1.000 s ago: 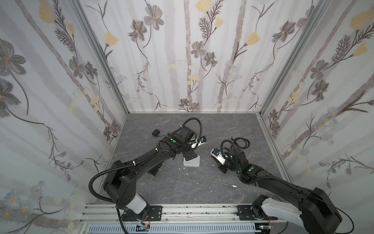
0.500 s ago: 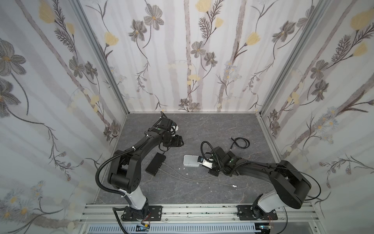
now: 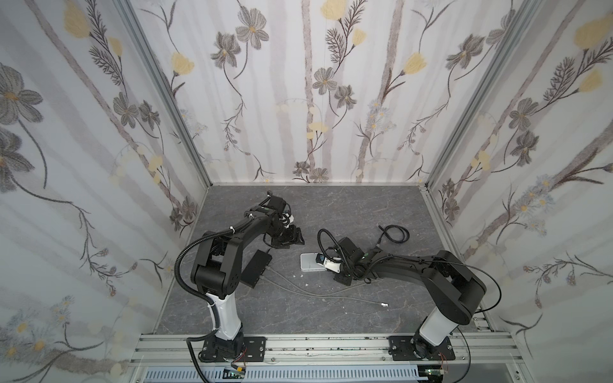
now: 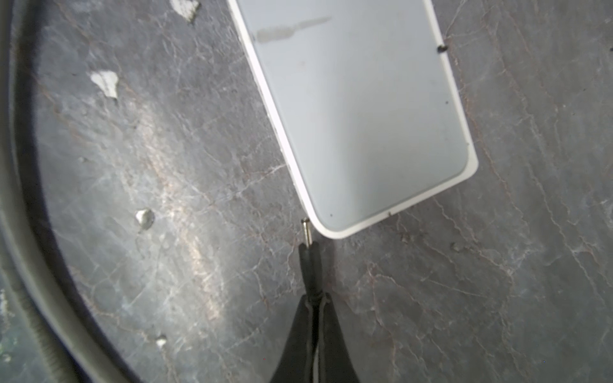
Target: Insert the plug into the switch port
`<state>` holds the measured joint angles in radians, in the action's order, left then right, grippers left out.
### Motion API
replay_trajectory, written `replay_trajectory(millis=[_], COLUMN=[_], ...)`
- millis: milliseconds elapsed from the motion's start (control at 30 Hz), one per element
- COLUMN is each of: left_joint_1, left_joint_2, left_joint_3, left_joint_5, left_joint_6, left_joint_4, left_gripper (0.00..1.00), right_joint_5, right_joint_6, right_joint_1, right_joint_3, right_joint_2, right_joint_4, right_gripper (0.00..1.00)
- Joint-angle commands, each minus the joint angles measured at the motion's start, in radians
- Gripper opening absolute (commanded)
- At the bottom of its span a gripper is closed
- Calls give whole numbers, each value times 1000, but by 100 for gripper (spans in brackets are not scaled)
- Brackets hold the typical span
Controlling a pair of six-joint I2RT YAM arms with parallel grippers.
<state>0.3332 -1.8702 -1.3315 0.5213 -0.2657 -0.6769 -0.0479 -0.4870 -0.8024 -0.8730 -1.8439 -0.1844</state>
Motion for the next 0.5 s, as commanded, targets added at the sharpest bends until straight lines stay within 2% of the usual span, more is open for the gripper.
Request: replay_trajectory(millis=[0, 167, 467], left_joint_1=[1, 4, 17], left_joint_2=[-8, -7, -8], left_joint_3=[-9, -11, -17], left_joint_5=[10, 4, -2], left_joint_6=[-8, -2, 8], left_joint_4=[-16, -23, -33], left_gripper=[72, 72, 73], right_joint_5=[-14, 62, 201], right_joint_6=[-2, 7, -8], right_joint_1=[-2, 17, 57], right_joint_3=[10, 47, -56], right_joint_2=[35, 99, -63], right_joint_4=[-2, -3, -74], right_gripper=[0, 0, 0])
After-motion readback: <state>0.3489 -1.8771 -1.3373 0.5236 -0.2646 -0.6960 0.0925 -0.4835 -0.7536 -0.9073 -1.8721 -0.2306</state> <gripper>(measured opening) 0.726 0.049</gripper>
